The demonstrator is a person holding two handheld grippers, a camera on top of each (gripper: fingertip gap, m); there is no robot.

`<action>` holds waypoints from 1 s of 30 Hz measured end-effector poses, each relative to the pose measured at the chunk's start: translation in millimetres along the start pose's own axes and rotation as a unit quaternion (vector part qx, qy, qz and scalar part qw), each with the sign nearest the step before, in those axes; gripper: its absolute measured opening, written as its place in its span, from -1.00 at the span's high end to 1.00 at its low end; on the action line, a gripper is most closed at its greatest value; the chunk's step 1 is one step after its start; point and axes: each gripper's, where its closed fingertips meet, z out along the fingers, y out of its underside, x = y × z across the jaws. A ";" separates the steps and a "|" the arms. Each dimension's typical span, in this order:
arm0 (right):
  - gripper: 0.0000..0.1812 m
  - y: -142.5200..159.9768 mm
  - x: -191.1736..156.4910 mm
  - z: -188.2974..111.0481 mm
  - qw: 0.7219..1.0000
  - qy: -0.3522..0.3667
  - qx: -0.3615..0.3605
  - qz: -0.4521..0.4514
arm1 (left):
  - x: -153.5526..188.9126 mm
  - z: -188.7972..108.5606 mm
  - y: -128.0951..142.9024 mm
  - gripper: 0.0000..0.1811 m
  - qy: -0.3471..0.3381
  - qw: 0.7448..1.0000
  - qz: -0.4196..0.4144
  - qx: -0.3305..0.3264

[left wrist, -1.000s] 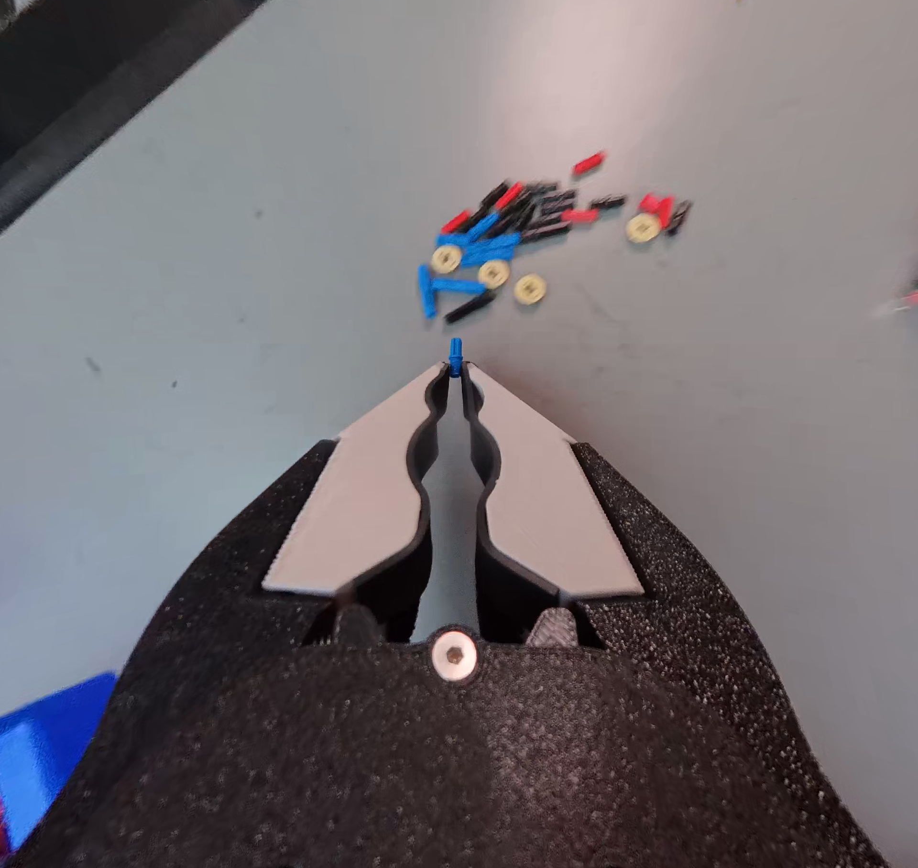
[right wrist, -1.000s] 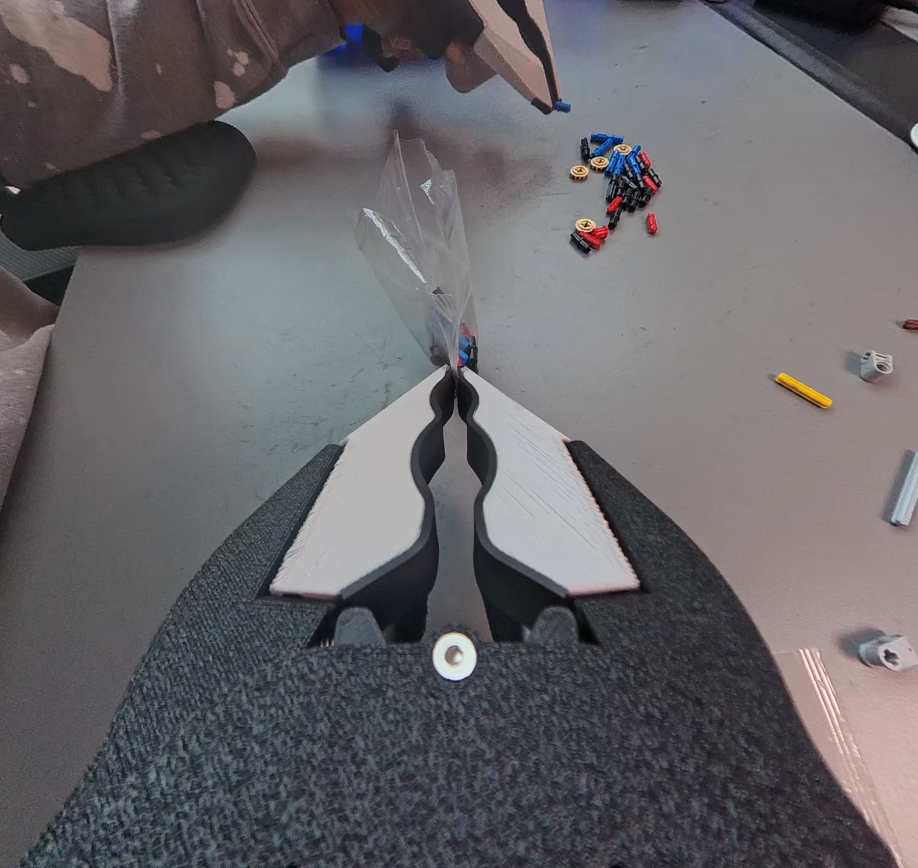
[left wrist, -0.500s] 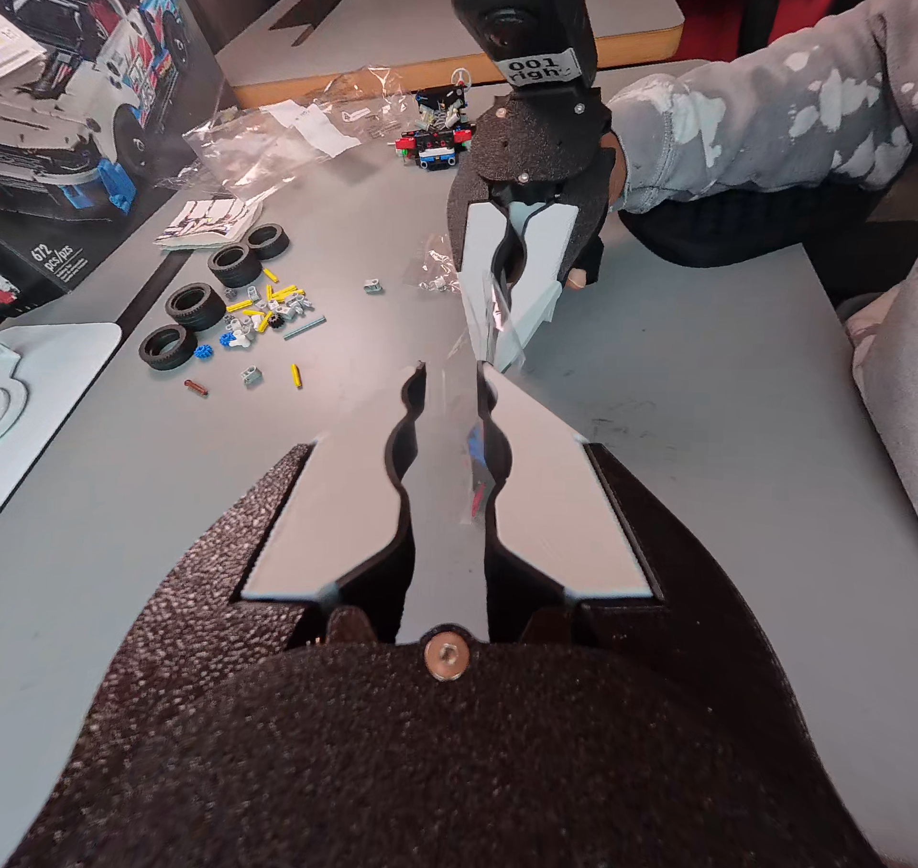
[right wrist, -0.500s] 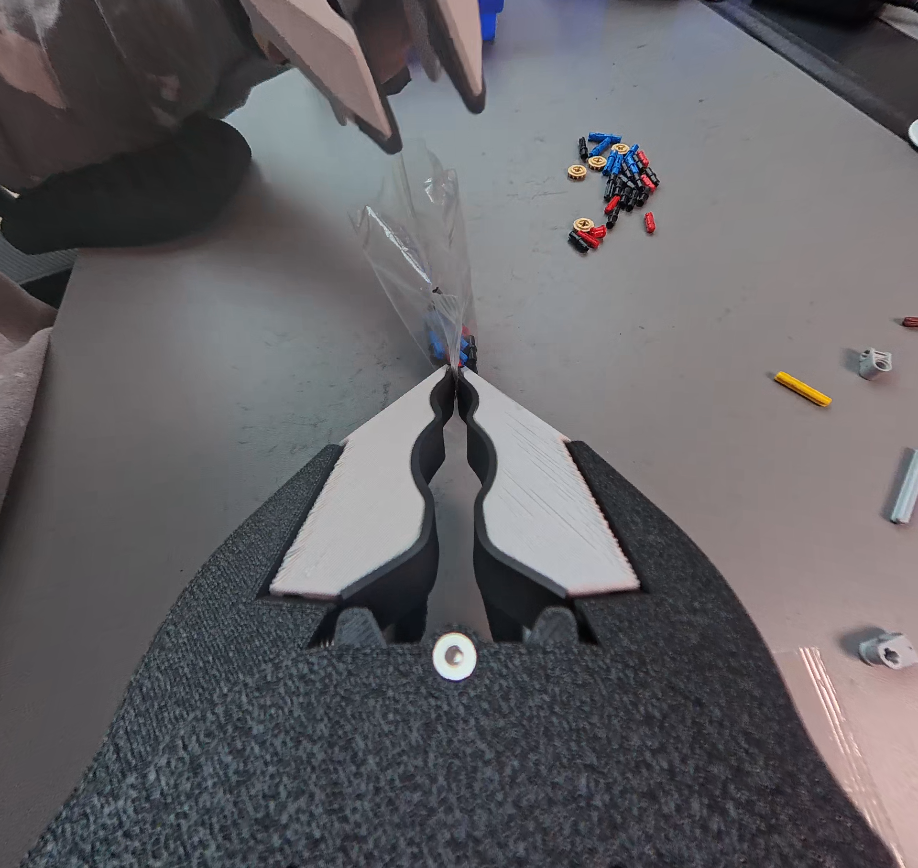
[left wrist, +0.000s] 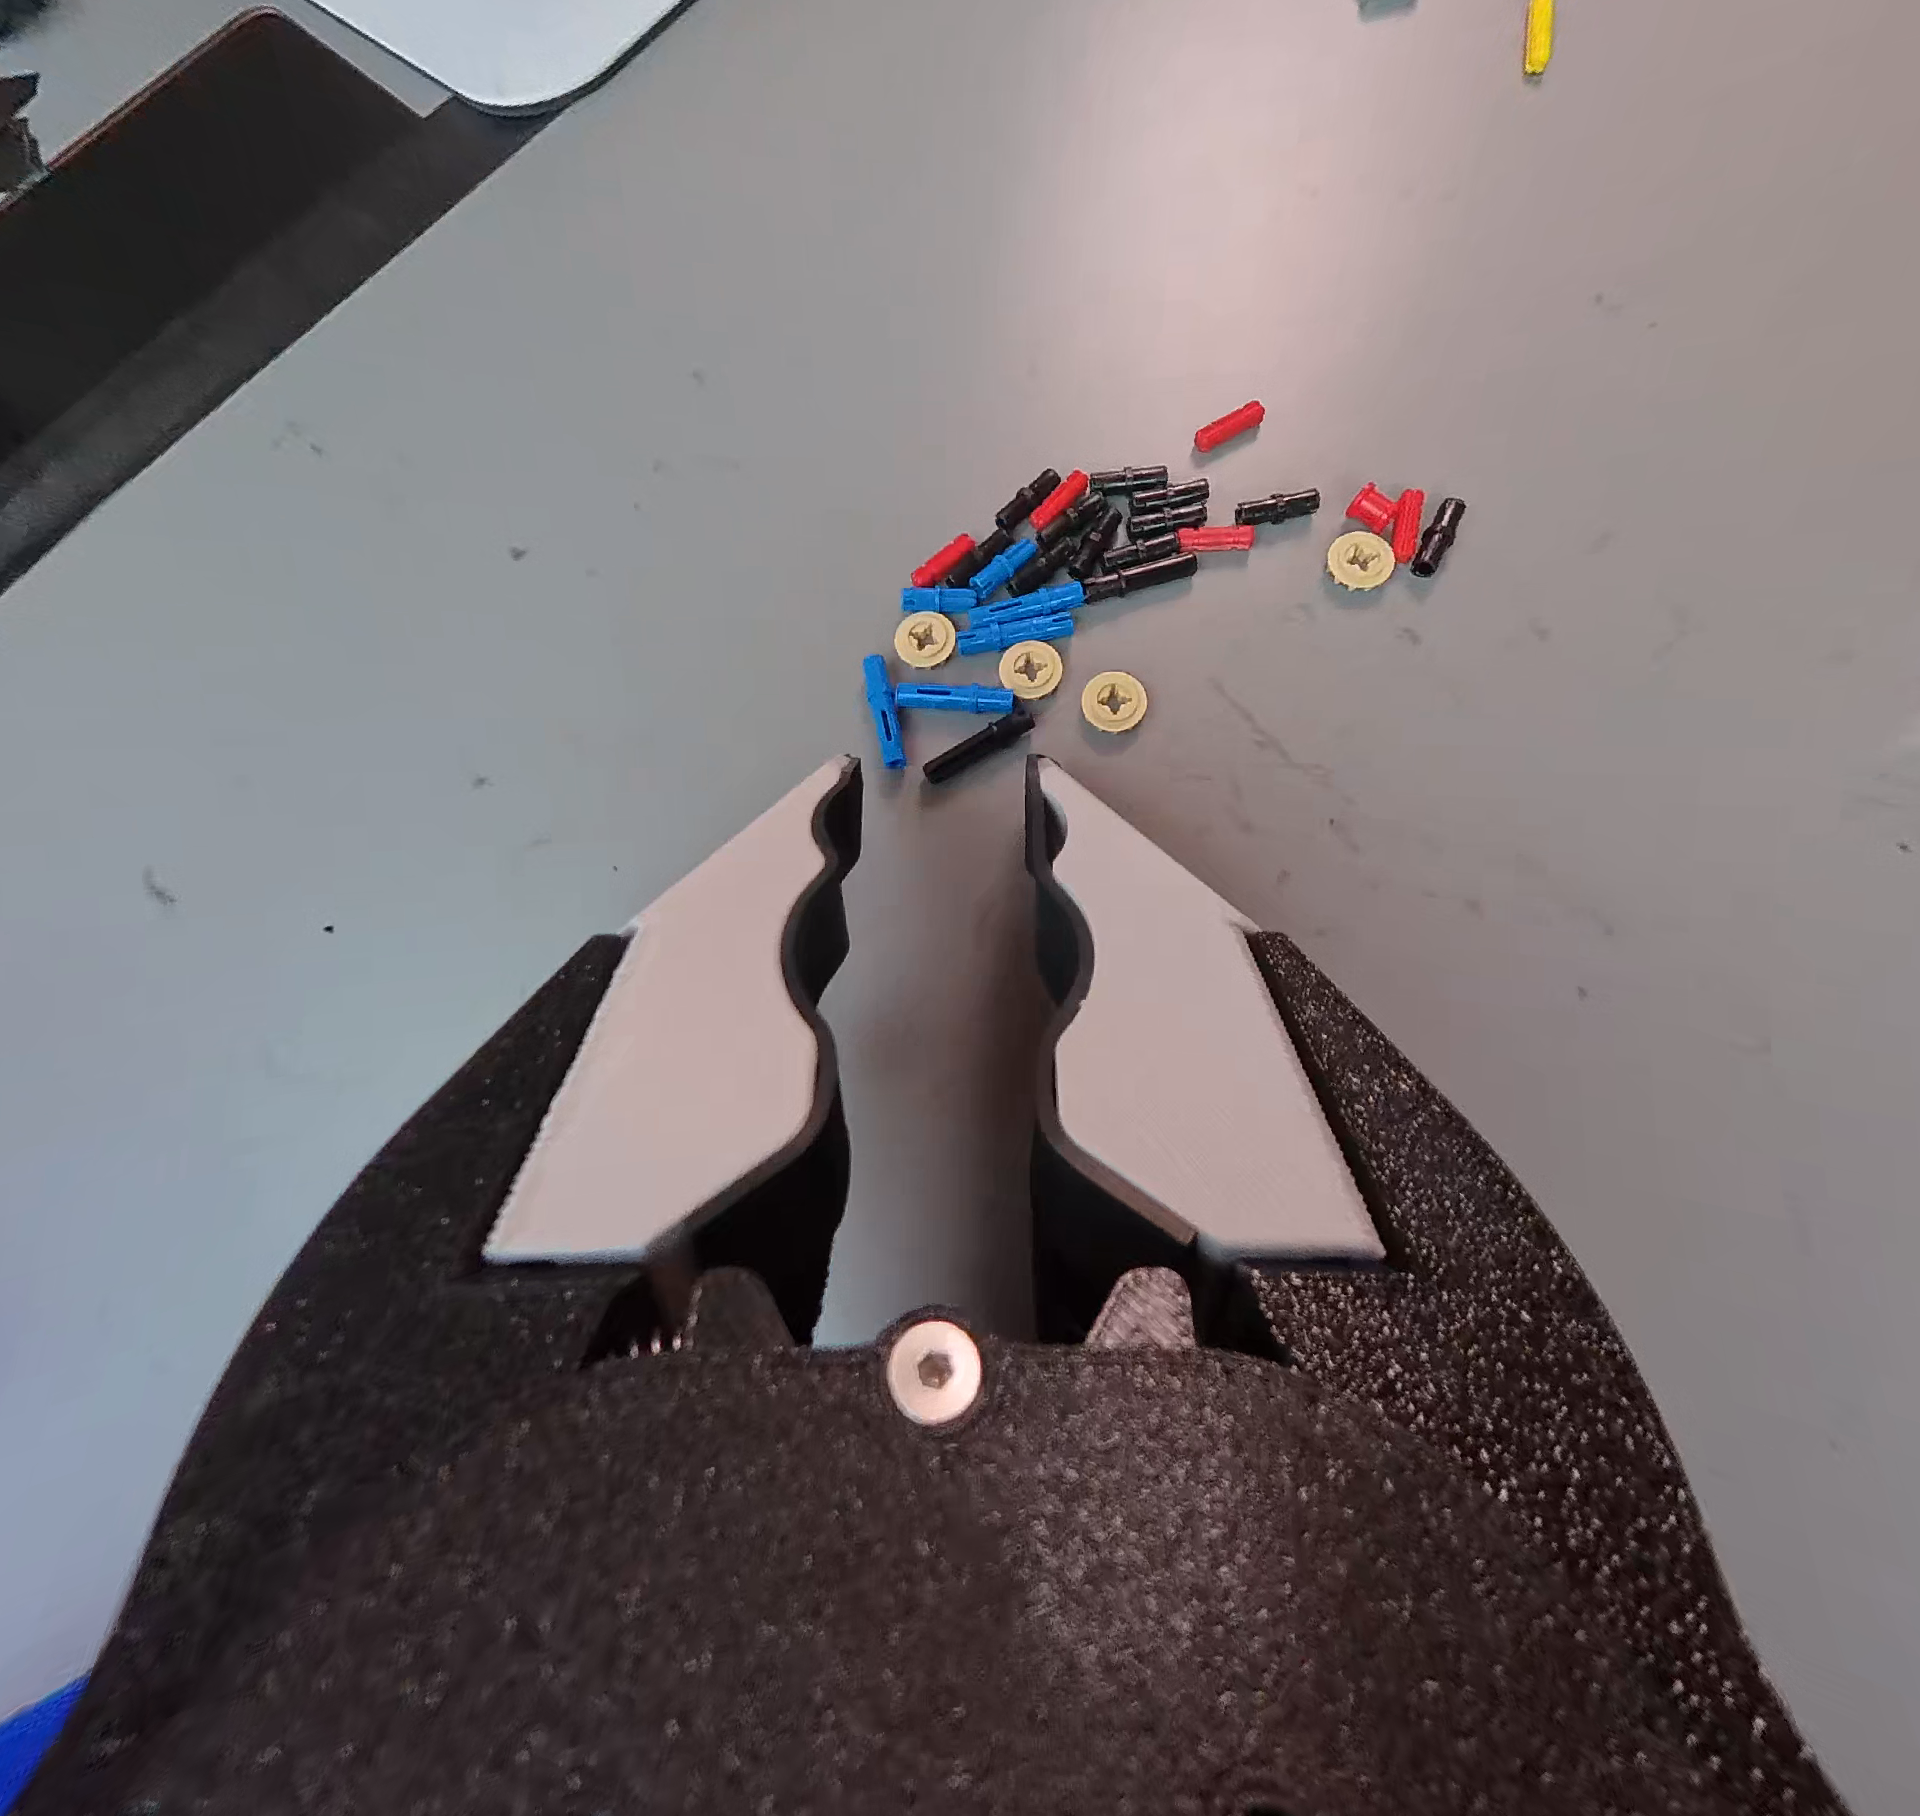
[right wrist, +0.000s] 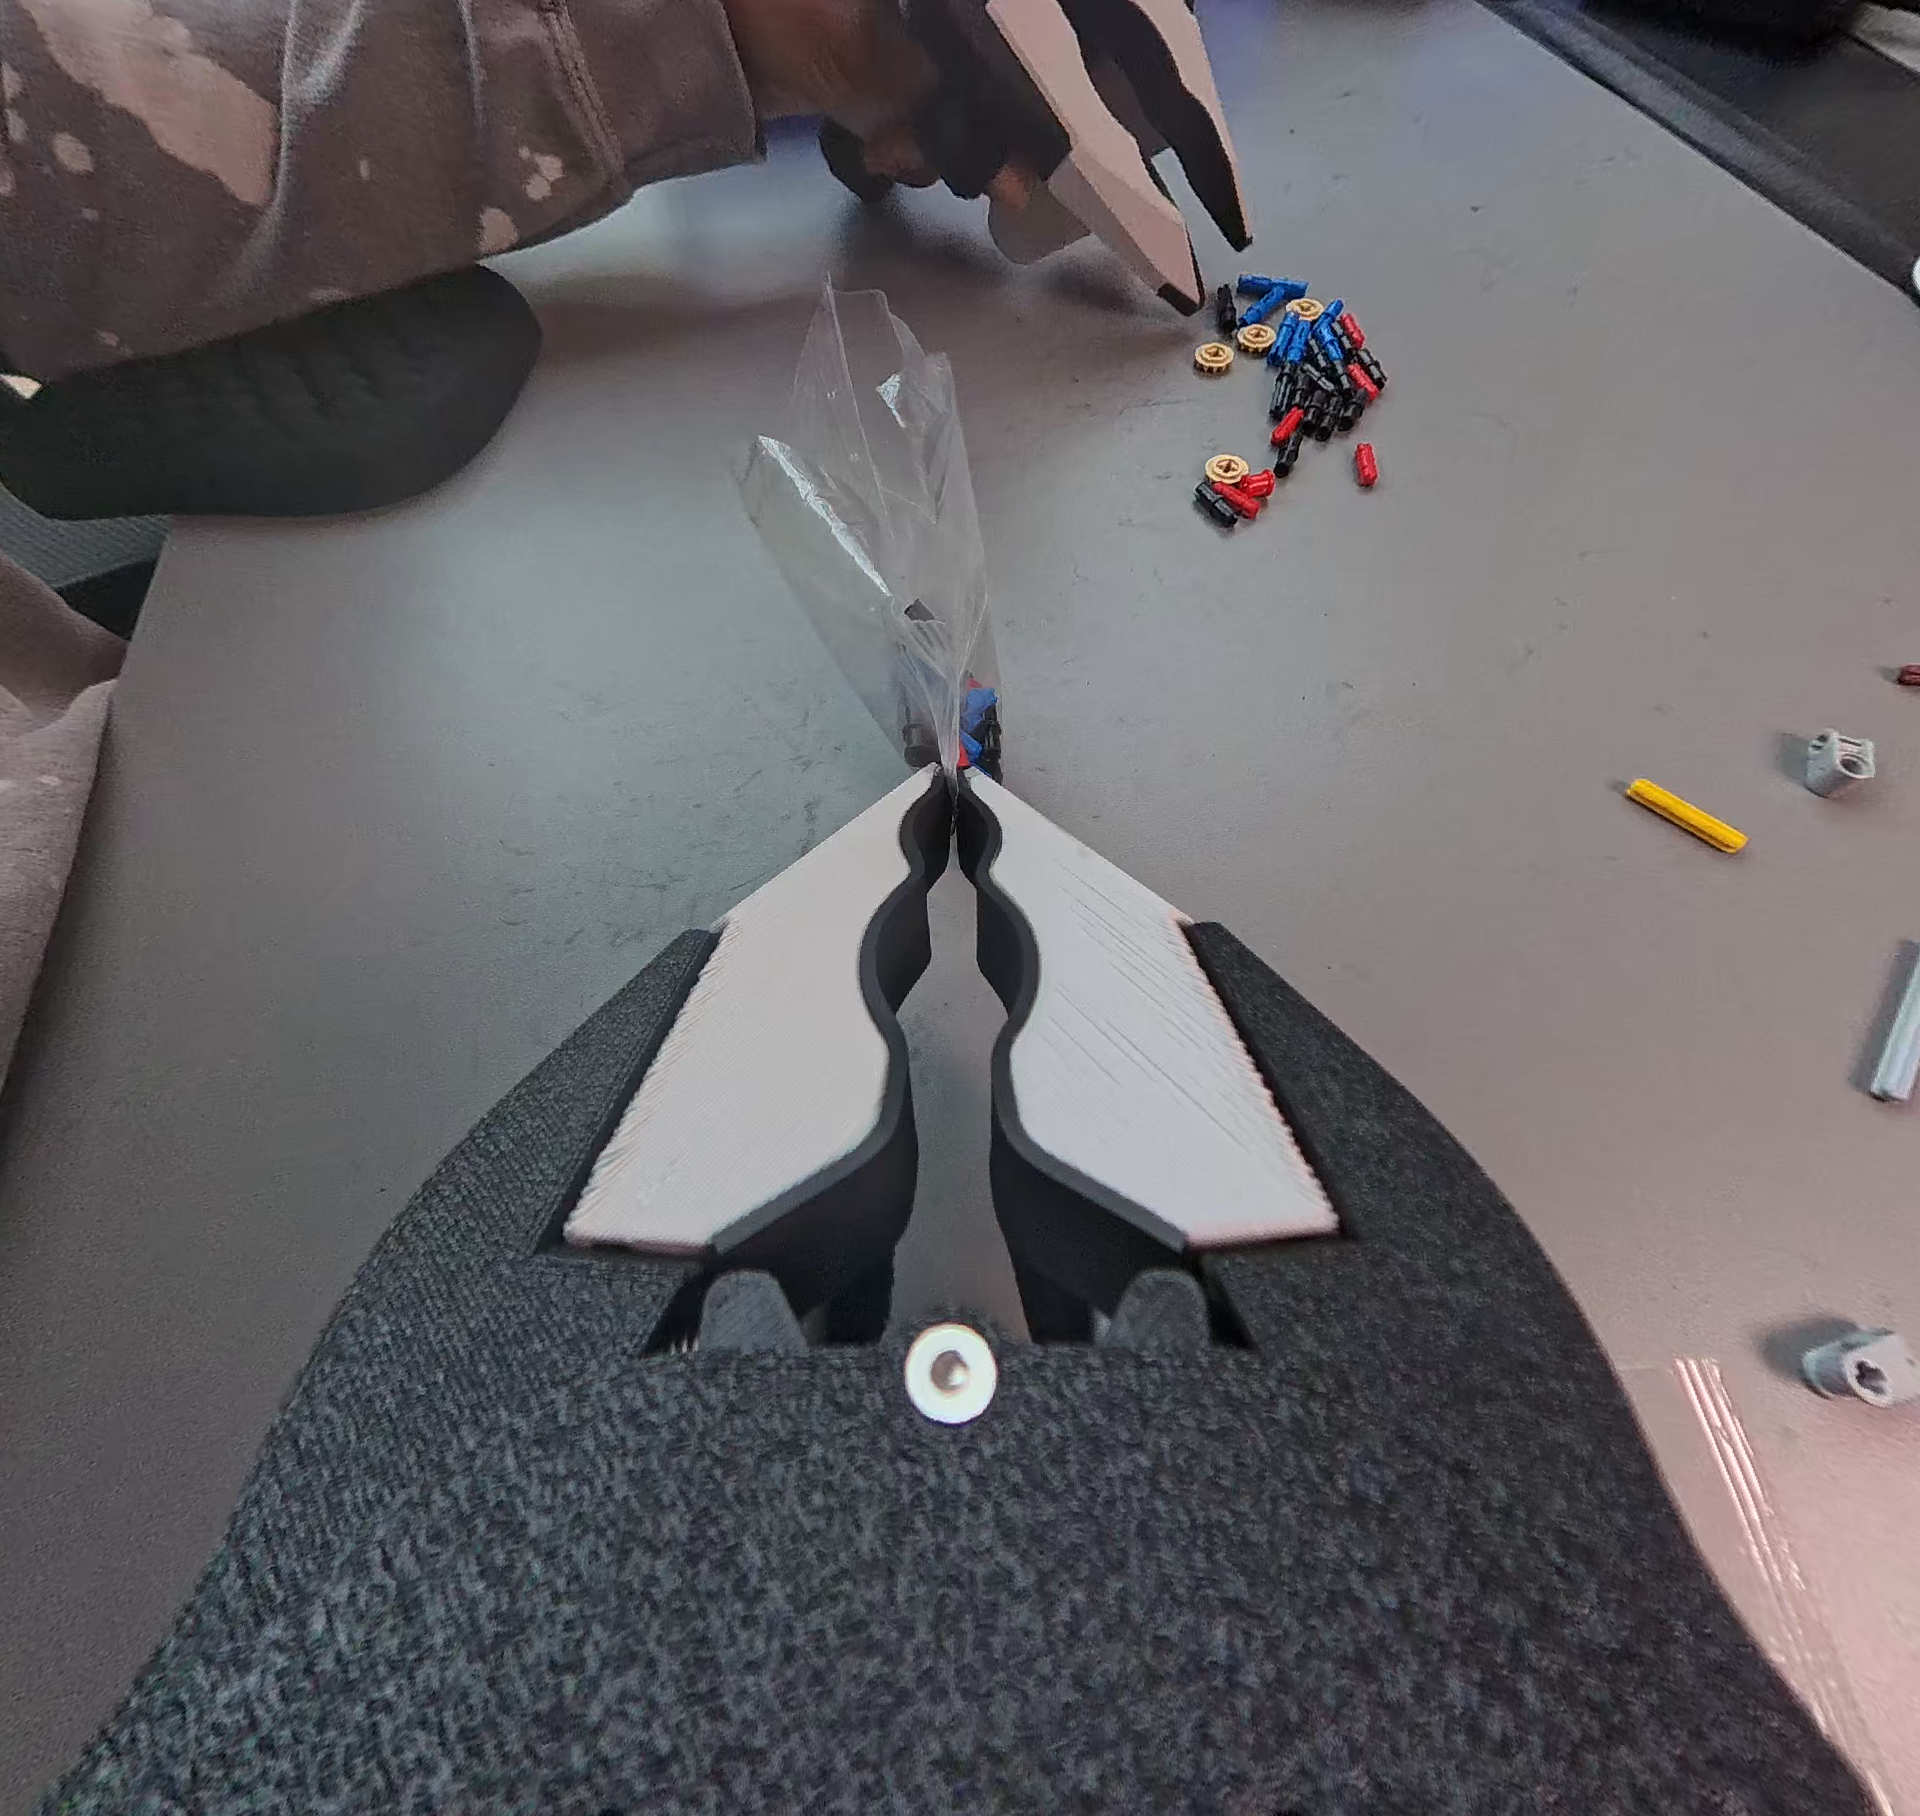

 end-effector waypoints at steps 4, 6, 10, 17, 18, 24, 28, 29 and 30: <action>1.00 0.1 -0.3 0.0 1.000 -0.001 -0.001 0.000 | -0.1 7.1 -0.3 0.67 0.016 1.000 0.016 -0.003; 1.00 -0.1 -0.2 -0.1 1.000 -0.001 0.000 0.000 | -2.3 8.8 -0.8 0.63 0.030 1.000 0.008 -0.003; 1.00 0.1 -0.3 0.0 1.000 -0.003 -0.001 0.001 | -1.0 11.0 -1.2 0.64 0.068 0.998 0.006 -0.006; 1.00 0.0 -0.3 -0.2 1.000 -0.004 0.000 0.003 | -4.5 12.5 -1.2 0.73 0.087 0.996 0.003 -0.009; 1.00 -0.1 -0.4 -0.2 1.000 -0.004 0.000 0.003 | -5.0 12.3 -1.0 0.77 0.086 0.996 0.003 -0.008; 1.00 0.3 -1.0 -0.2 1.000 -0.006 0.000 0.002 | -5.1 12.2 -0.7 0.93 0.072 0.997 0.013 -0.013; 1.00 0.7 -1.5 -0.4 1.000 -0.005 -0.001 0.000 | -5.1 11.9 -0.8 0.95 0.062 0.997 0.031 -0.017; 1.00 0.8 -1.6 -0.6 1.000 -0.005 -0.001 0.000 | -4.8 11.2 -0.8 0.95 0.060 0.997 0.033 -0.017; 1.00 0.8 -1.5 -0.7 1.000 -0.005 -0.001 0.001 | -3.9 9.4 -2.0 0.95 0.061 0.997 0.035 -0.014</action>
